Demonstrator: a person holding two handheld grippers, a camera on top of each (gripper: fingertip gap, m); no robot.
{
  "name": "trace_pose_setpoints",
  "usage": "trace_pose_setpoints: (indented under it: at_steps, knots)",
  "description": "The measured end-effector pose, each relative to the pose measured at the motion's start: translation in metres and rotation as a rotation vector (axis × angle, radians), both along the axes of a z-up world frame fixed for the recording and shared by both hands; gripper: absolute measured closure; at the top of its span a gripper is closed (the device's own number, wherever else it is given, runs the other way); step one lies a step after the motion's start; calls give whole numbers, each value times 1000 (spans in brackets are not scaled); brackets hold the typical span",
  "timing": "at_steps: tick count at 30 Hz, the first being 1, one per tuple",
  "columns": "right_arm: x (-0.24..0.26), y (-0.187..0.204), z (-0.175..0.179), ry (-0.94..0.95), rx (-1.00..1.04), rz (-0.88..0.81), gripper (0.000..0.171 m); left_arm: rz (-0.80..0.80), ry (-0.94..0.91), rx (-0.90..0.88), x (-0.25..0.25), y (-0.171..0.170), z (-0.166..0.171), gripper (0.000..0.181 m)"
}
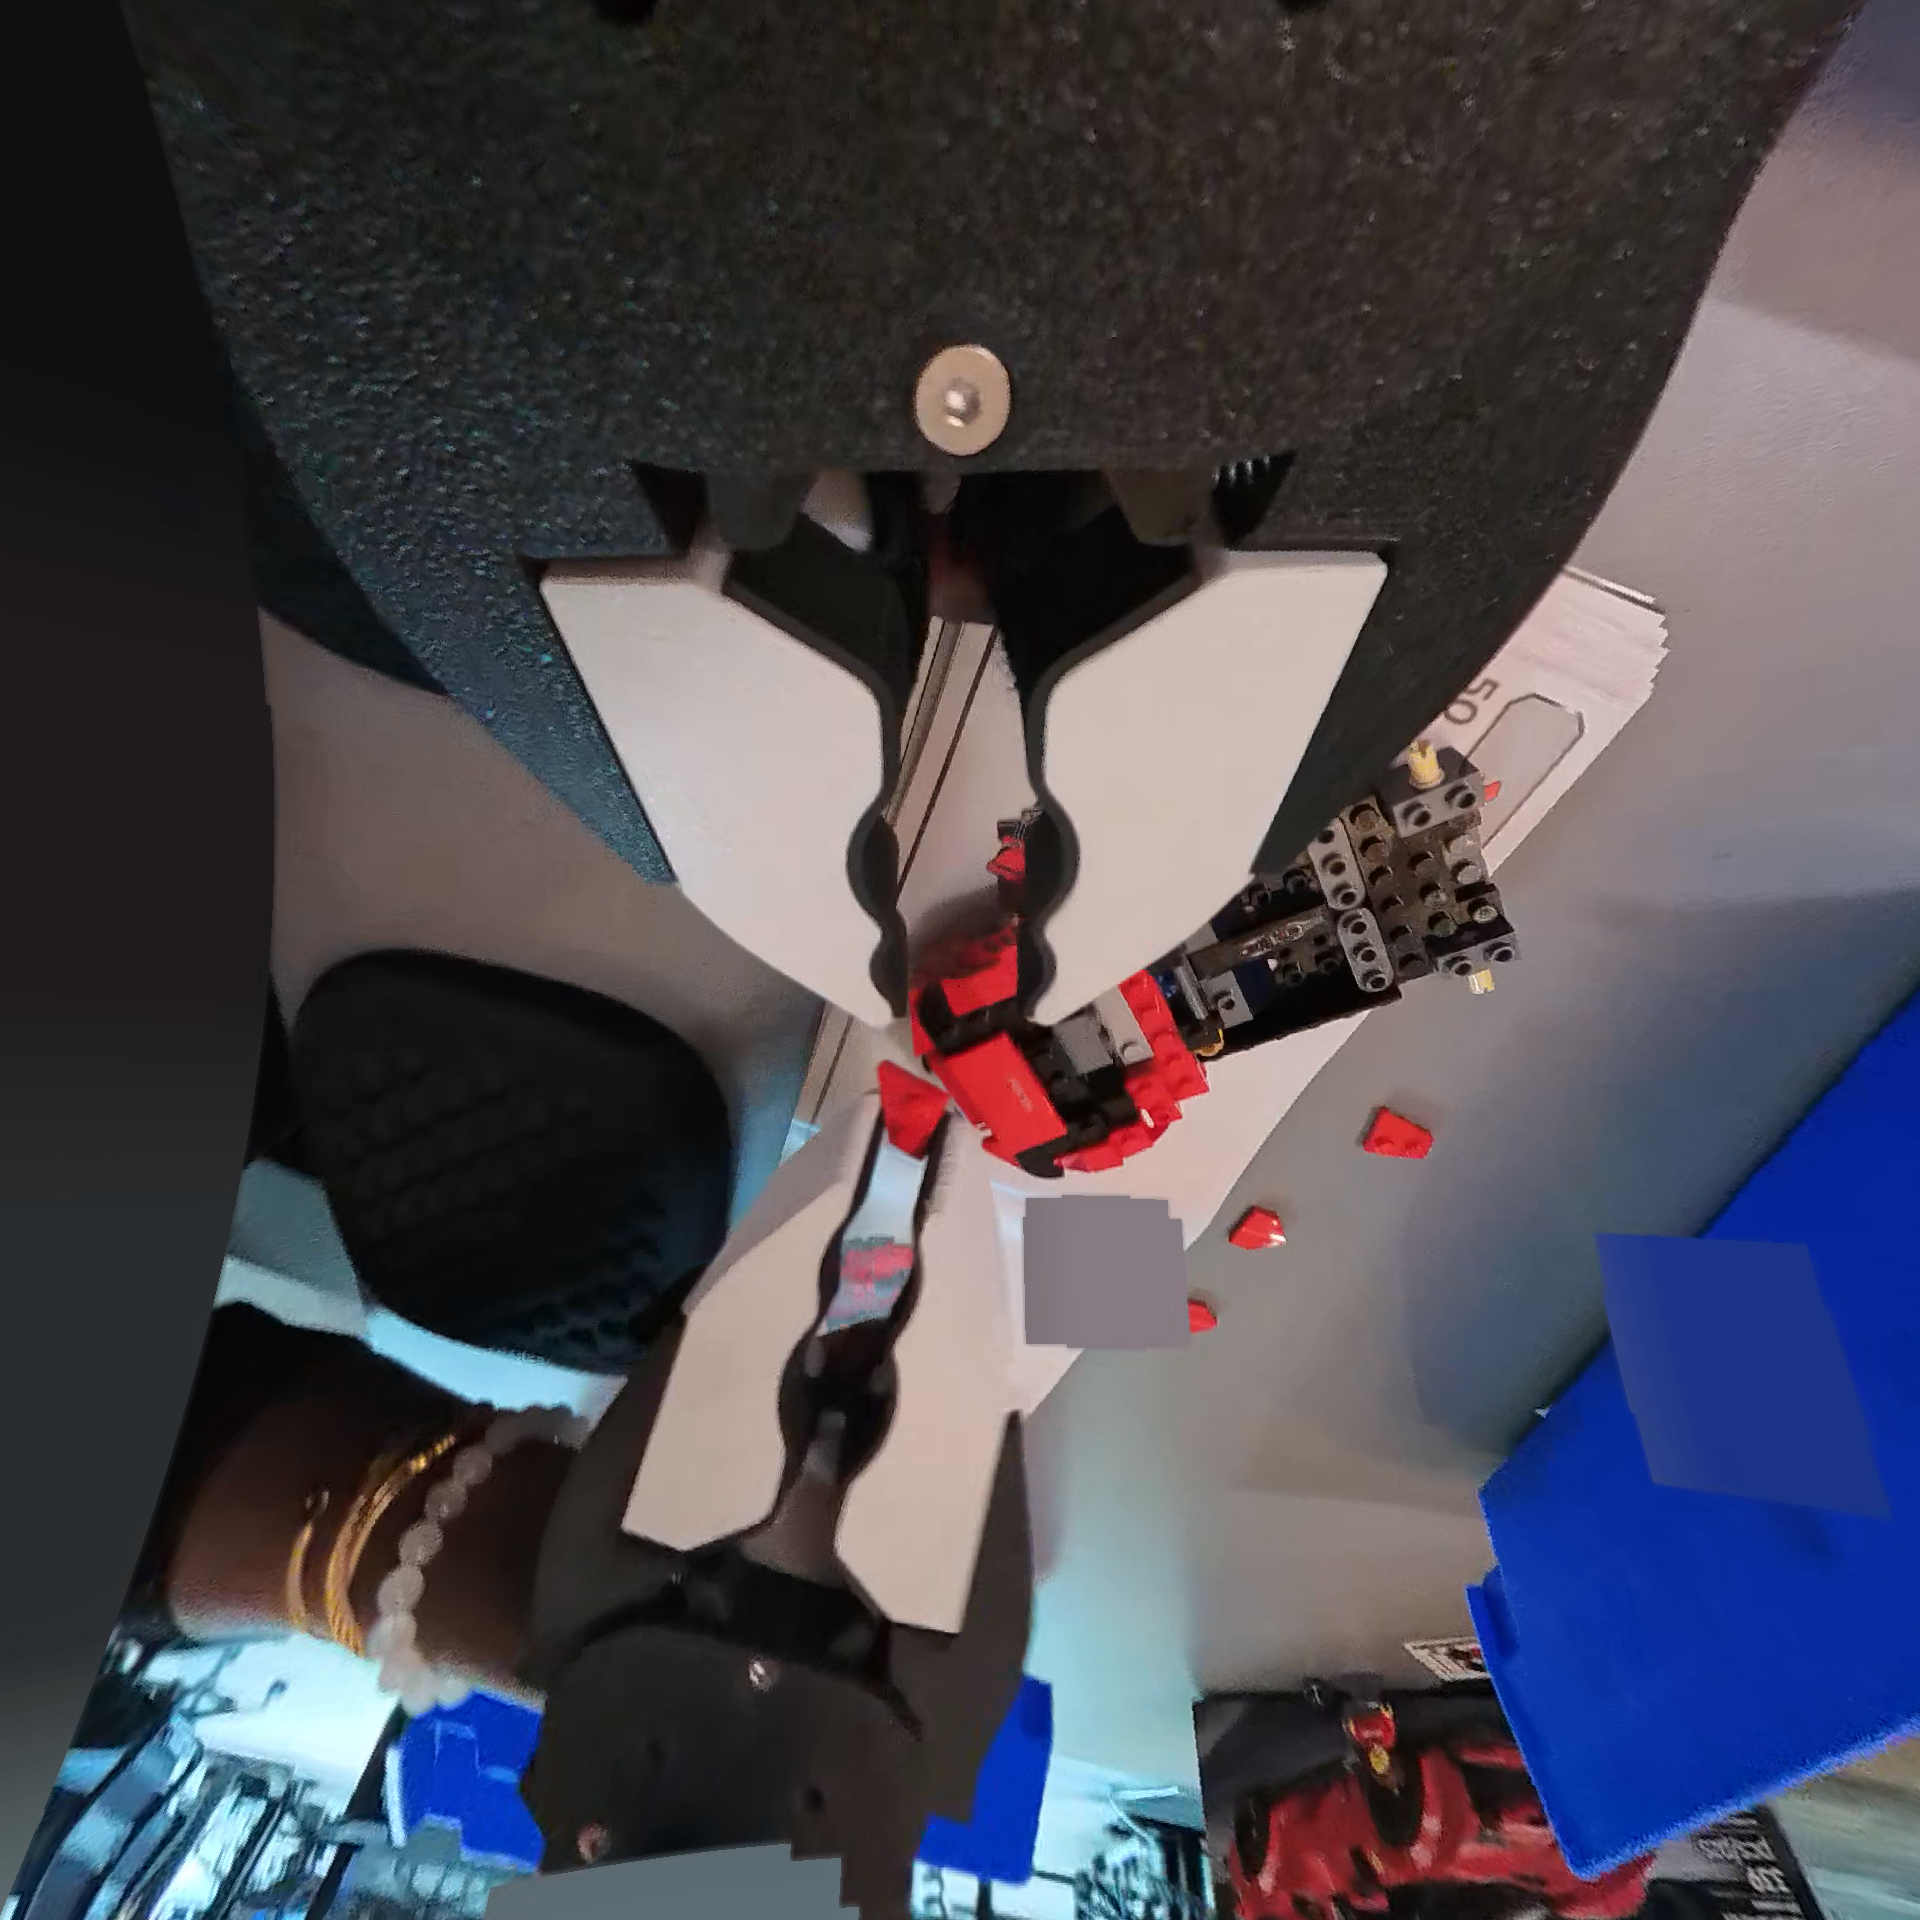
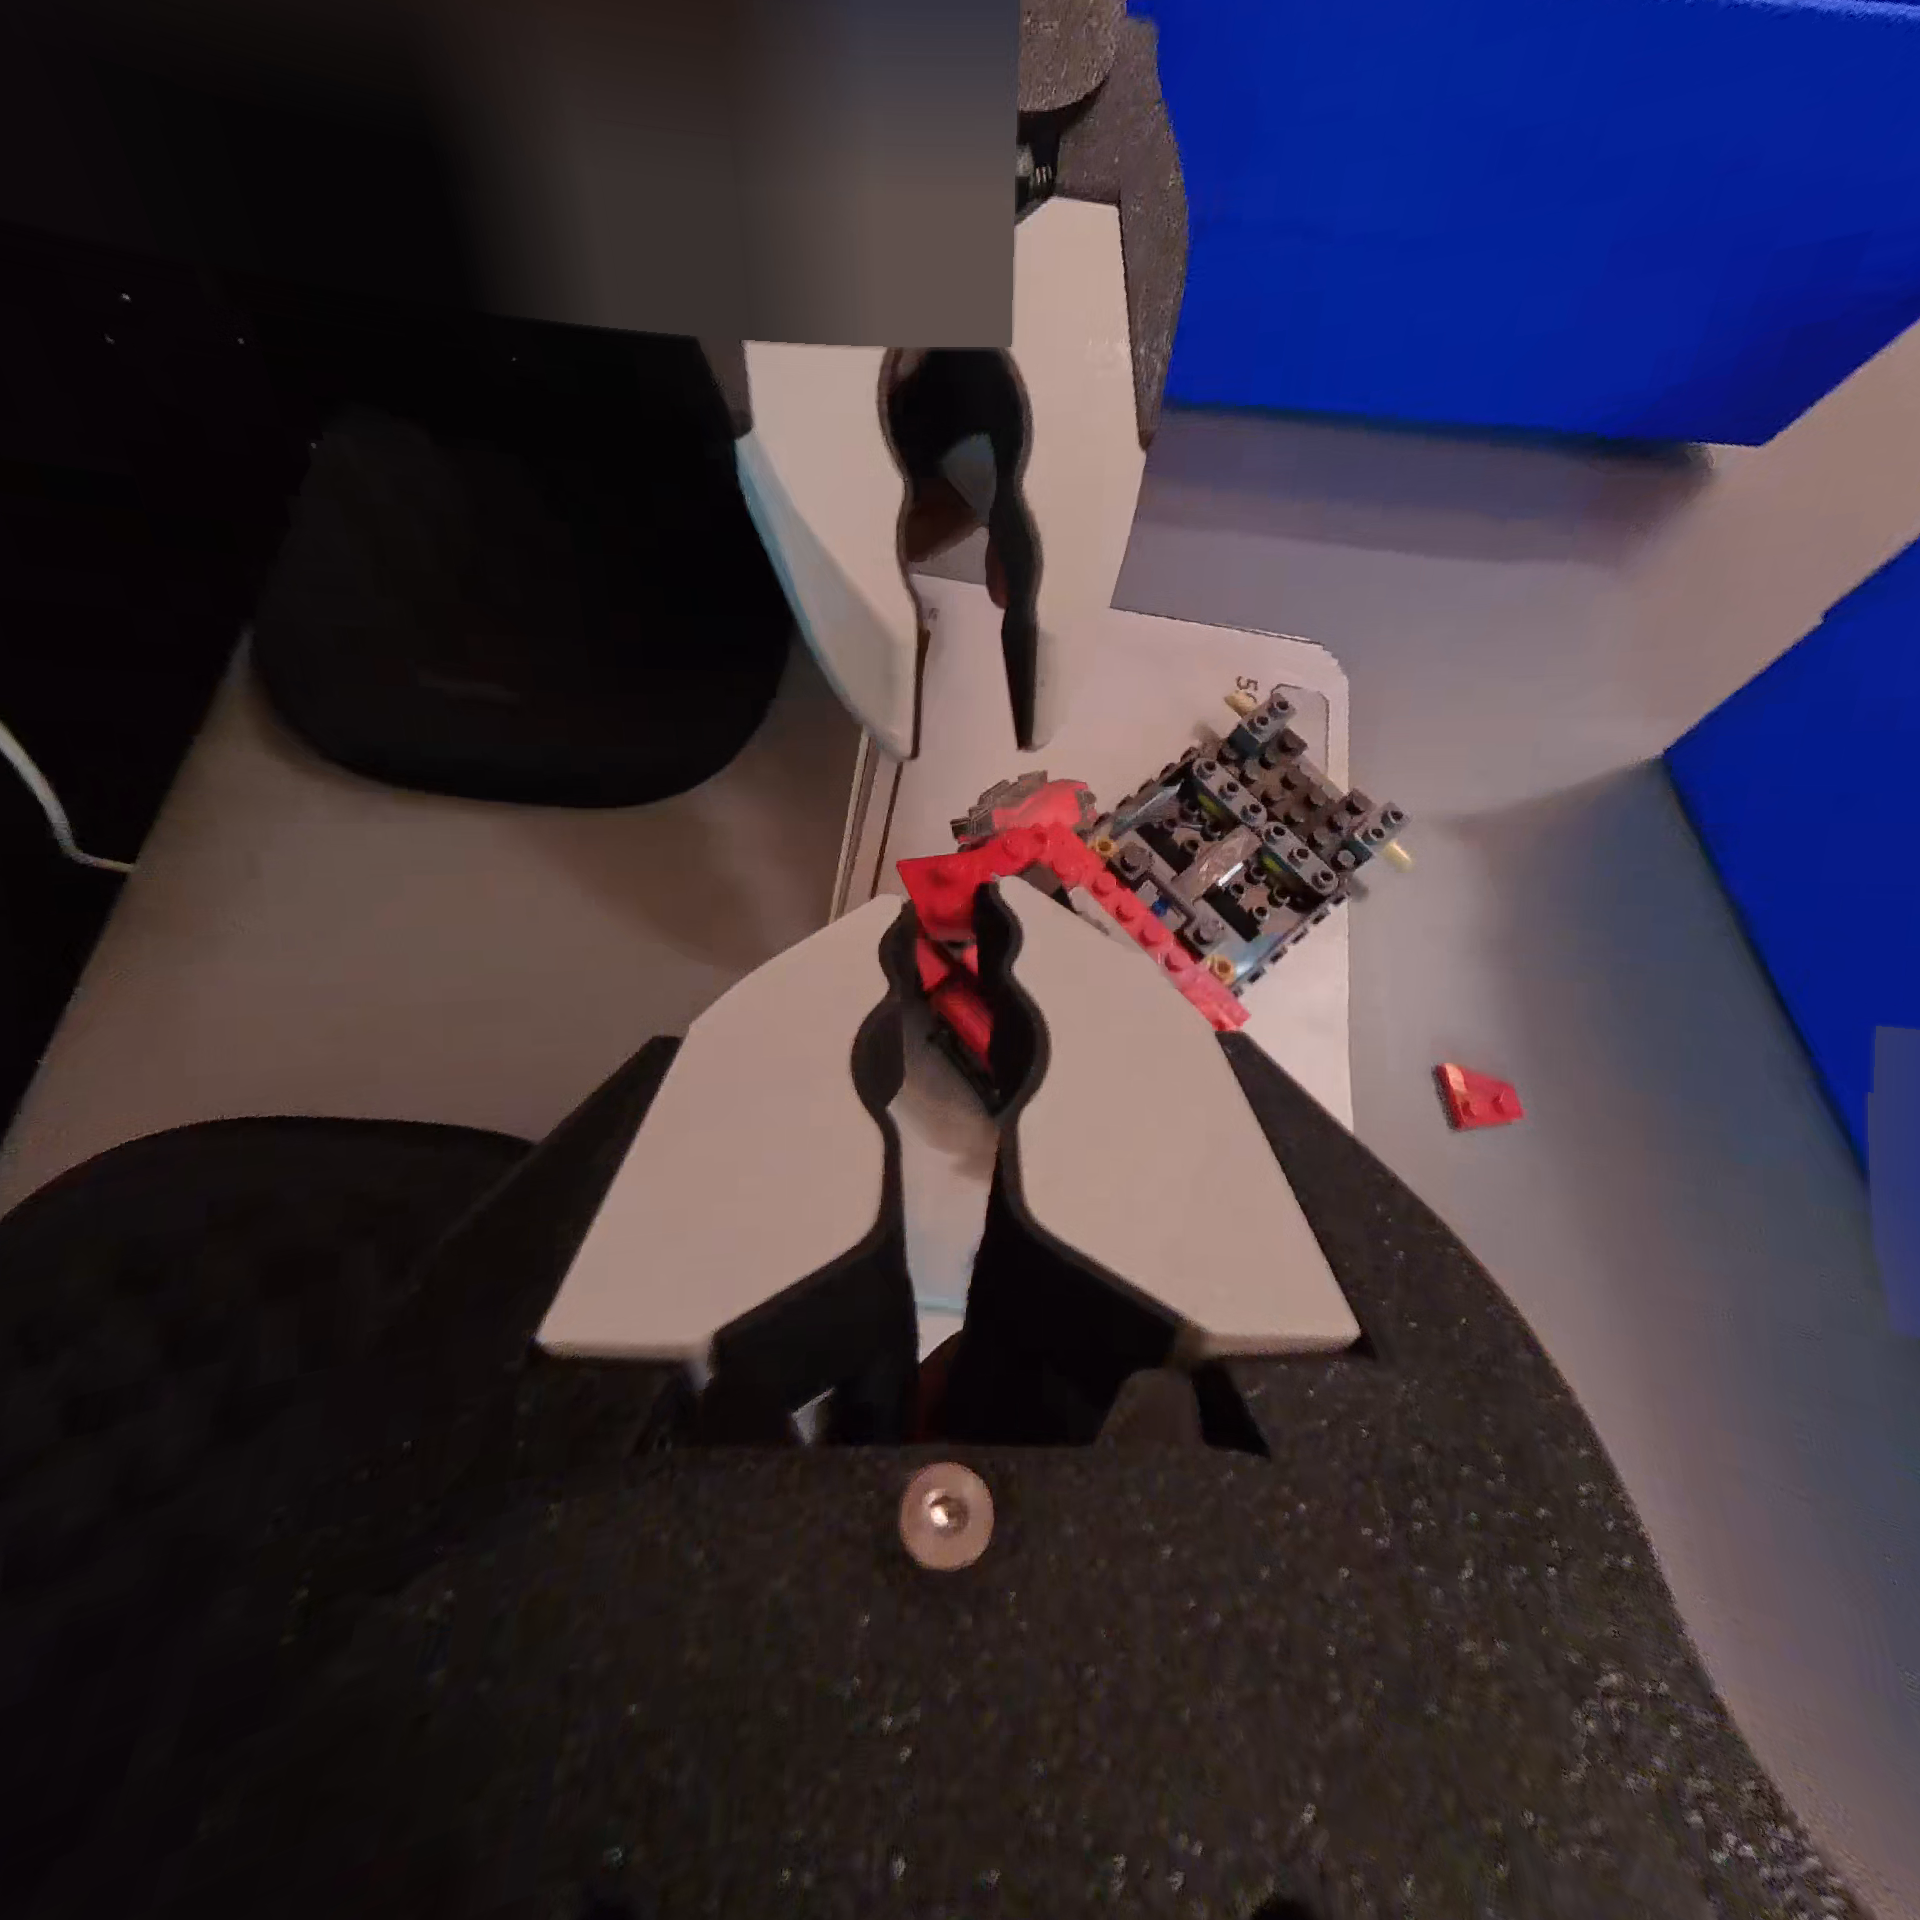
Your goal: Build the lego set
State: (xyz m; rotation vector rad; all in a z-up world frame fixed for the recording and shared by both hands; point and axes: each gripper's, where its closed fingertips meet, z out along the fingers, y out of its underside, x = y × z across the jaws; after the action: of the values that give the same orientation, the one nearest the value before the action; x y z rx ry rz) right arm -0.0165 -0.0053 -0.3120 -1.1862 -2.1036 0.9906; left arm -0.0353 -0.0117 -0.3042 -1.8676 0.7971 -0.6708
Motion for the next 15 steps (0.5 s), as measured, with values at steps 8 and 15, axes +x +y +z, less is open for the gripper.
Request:
trace_pose_setpoints:
  at_steps: [8,15]
  knots:
    - [-8,-2,-17,-87,-13,55,160,-40,124,22,6,-3,-14,162]
    - [-7,-2,-17,-107,-30,122,160,-38,233,65,10,0,-24,160]
